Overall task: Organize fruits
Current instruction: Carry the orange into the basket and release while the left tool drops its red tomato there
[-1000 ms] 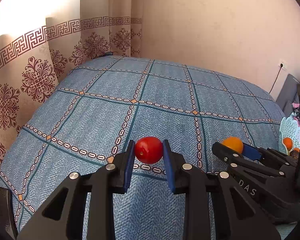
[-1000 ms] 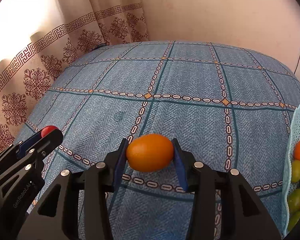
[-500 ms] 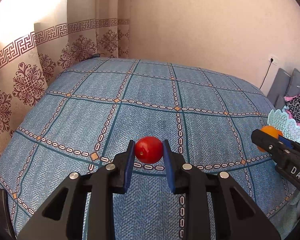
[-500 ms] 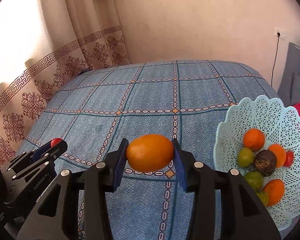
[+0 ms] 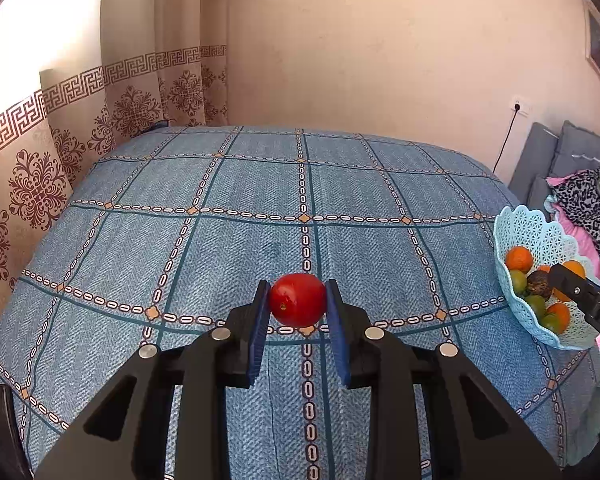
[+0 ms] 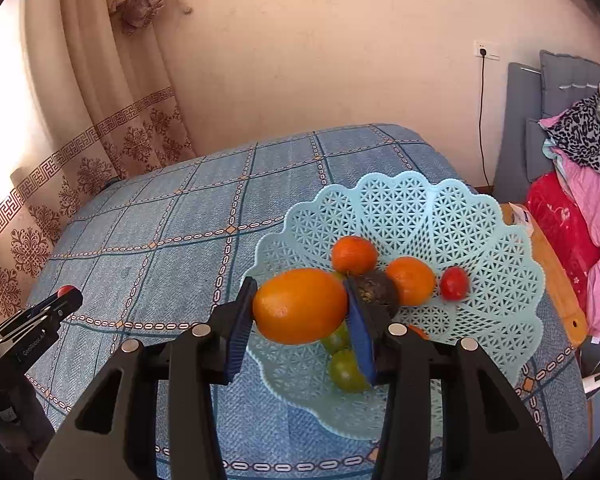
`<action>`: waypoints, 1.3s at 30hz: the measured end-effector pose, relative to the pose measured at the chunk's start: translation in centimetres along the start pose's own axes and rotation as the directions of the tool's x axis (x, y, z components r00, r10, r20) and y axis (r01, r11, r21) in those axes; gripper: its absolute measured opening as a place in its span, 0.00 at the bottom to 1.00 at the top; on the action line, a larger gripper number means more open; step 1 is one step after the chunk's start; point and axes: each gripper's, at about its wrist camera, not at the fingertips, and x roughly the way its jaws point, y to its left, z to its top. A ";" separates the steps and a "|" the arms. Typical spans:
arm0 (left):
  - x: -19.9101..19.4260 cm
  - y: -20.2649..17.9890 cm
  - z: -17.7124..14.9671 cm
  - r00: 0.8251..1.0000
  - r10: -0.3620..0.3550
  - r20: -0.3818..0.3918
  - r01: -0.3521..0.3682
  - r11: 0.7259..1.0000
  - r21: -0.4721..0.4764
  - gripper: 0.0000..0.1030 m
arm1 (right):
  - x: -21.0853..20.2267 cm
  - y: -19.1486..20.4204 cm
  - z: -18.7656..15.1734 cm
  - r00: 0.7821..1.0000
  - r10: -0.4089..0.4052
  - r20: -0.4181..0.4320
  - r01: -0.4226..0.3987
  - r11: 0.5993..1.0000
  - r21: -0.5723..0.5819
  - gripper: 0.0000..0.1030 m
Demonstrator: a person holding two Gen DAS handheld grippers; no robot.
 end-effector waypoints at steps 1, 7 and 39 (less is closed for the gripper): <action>-0.2 -0.3 0.1 1.000 -0.005 0.002 0.005 1.000 0.006 0.27 | -0.2 -0.7 0.0 1.000 -0.009 0.004 0.009 1.000 0.012 0.44; -1.2 -2.2 0.4 1.000 -0.028 0.013 0.027 0.999 0.040 0.27 | -1.0 -3.9 0.0 0.998 -0.057 0.017 0.056 0.996 0.071 0.44; -0.8 -17.5 1.8 0.928 -0.361 -0.091 0.372 0.897 0.238 0.27 | -6.1 -9.8 -1.0 0.968 -0.193 0.161 0.170 0.975 0.144 0.81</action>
